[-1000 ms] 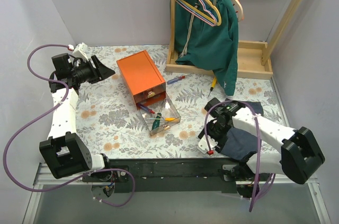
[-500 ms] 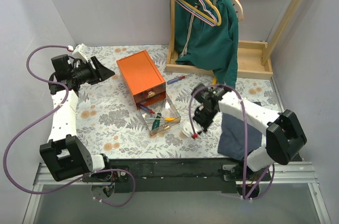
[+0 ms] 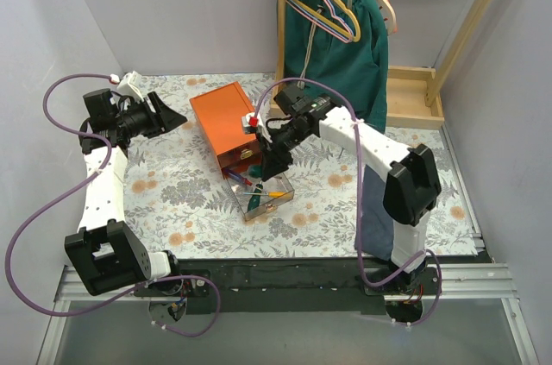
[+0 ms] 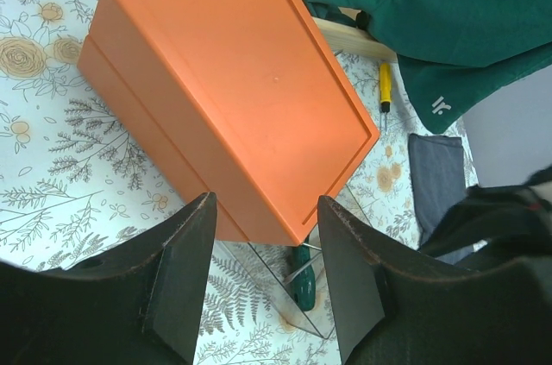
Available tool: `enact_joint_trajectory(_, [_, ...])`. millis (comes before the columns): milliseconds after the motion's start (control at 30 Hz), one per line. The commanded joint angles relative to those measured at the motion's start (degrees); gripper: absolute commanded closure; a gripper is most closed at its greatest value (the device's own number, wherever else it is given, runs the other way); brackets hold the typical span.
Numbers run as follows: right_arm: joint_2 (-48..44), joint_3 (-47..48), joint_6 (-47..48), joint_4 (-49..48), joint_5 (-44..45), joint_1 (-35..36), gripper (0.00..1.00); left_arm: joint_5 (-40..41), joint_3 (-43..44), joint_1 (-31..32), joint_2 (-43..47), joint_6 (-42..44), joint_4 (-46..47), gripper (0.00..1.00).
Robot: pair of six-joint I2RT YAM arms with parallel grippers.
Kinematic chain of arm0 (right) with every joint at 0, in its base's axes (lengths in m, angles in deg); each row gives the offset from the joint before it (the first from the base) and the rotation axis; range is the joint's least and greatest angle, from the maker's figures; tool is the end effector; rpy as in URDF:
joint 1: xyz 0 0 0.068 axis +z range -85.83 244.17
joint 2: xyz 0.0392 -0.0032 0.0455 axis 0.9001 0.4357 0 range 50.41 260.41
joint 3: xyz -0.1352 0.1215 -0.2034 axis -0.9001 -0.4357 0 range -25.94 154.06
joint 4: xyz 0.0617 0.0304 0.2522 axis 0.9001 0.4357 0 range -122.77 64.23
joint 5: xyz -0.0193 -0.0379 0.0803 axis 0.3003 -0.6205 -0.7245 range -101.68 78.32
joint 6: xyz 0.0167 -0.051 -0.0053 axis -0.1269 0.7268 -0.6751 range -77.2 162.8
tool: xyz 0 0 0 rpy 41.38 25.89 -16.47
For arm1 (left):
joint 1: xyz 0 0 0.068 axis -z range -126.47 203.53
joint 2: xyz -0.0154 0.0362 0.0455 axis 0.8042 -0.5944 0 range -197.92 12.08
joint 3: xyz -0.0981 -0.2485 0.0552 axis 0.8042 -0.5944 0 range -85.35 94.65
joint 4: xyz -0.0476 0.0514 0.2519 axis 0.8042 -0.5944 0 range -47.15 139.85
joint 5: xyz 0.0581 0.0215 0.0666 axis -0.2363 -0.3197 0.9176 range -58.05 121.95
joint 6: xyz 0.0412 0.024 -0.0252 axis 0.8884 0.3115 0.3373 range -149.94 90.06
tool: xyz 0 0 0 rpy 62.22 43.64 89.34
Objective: Sort the tools into containers
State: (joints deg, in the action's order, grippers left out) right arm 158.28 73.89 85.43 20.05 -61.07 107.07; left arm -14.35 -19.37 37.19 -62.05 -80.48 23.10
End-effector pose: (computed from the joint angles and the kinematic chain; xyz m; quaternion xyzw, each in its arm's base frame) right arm 0.2740 0.2916 0.3050 -0.6742 0.5742 0.4049 0.2276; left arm 0.2755 0.0539 0.3357 -0.2975 0.7804 -0.4582 0.3040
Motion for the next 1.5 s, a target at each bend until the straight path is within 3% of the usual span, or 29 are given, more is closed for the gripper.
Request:
enact_joint_trajectory(0, [2.24,-0.26,-20.03,-10.18,-1.44,0.26,0.39,0.16,0.38,-0.45,2.23,0.62,0.02,0.50])
enact_joint_trajectory(100, [3.48,3.68,-19.00,-9.84,-0.01,-0.18,0.17,0.16,0.03,-0.71,2.67,0.71,-0.15,0.50])
enact_joint_trajectory(333, [-2.75,0.54,-8.82,-8.80,0.95,-9.40,0.22,-1.15,-0.15,-0.80,3.03,0.80,-0.15,0.50])
enact_joint_trajectory(467, [-1.27,0.54,19.95,0.35,11.22,-13.26,0.23,-3.00,-0.32,-0.80,2.15,0.80,0.02,0.50])
enact_joint_trajectory(600, [6.09,3.43,31.25,2.02,17.20,-17.05,0.23,-3.01,0.29,-0.71,1.01,0.88,-0.41,0.50])
enact_joint_trajectory(900, [24.82,25.39,36.38,3.70,17.40,-20.04,0.17,0.94,-0.05,-0.80,1.53,8.17,-6.74,0.51])
enact_joint_trajectory(1167, [34.14,31.21,37.26,0.88,16.87,-19.87,0.04,4.03,-2.17,-0.80,2.85,13.63,-11.75,0.51])
enact_joint_trajectory(1467, [41.18,36.31,42.26,16.51,18.01,-18.02,0.01,5.08,-4.10,-2.73,2.76,15.04,-13.25,0.51])
